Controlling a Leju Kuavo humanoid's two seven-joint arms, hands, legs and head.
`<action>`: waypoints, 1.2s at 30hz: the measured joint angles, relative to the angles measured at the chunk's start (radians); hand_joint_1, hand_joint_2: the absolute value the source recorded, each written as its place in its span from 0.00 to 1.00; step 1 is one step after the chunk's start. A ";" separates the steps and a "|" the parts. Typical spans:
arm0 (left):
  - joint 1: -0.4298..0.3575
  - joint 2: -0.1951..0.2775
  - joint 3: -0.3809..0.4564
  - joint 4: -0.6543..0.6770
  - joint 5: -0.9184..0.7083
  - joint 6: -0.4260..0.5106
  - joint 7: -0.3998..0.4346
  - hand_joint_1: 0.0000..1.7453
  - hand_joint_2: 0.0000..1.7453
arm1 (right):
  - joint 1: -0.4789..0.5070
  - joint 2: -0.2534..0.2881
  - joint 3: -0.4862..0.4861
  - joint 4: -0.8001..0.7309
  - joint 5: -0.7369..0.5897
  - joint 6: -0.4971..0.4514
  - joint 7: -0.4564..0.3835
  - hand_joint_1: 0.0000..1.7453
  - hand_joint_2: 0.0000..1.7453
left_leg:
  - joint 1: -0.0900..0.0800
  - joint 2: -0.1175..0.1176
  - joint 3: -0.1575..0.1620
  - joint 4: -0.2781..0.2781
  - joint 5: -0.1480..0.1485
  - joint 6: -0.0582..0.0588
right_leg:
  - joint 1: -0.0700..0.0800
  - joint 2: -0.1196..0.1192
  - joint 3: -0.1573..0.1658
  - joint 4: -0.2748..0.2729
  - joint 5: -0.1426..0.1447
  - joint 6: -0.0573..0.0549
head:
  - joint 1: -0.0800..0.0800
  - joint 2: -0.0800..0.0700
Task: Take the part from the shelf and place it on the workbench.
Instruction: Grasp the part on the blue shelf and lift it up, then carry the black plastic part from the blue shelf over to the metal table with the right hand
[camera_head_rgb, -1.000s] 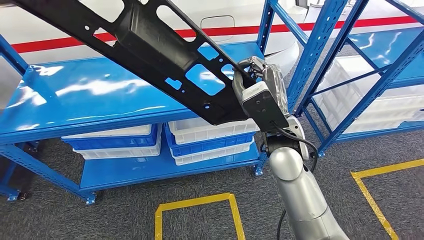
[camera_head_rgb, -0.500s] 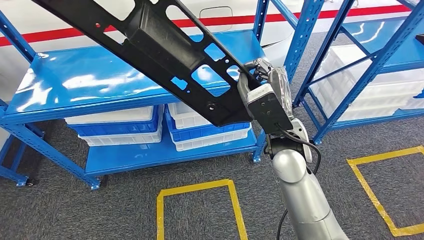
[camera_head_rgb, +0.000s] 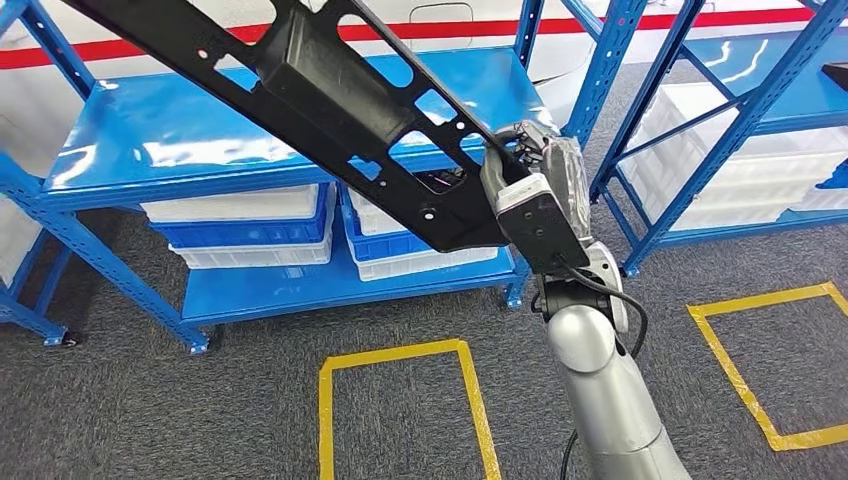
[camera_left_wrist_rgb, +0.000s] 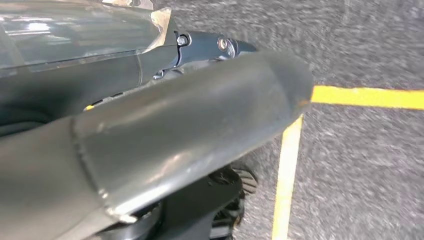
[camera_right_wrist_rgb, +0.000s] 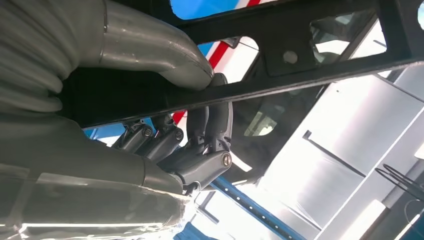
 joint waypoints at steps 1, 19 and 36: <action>-0.002 0.000 0.000 0.000 -0.003 0.002 0.003 0.00 0.00 | 0.009 0.000 -0.007 -0.003 0.006 0.002 0.000 1.00 1.00 | -0.001 0.002 -0.009 -0.009 0.007 0.011 | 0.001 0.001 -0.016 0.020 -0.018 -0.001 | 0.002 0.000; -0.015 0.000 -0.002 0.000 -0.029 0.025 0.021 0.00 0.00 | 0.061 0.006 -0.063 -0.006 0.016 0.018 -0.043 1.00 1.00 | -0.014 0.003 -0.206 0.141 -0.017 -0.003 | 0.004 -0.003 0.098 -0.034 -0.061 -0.067 | -0.001 0.000; -0.004 -0.004 0.011 0.002 0.006 0.036 0.012 0.00 0.00 | 0.089 0.025 -0.081 0.016 0.011 0.037 -0.074 1.00 1.00 | -0.011 0.009 -0.077 -0.009 0.057 0.047 | 0.002 0.000 -0.112 0.262 -0.152 -0.029 | 0.011 0.000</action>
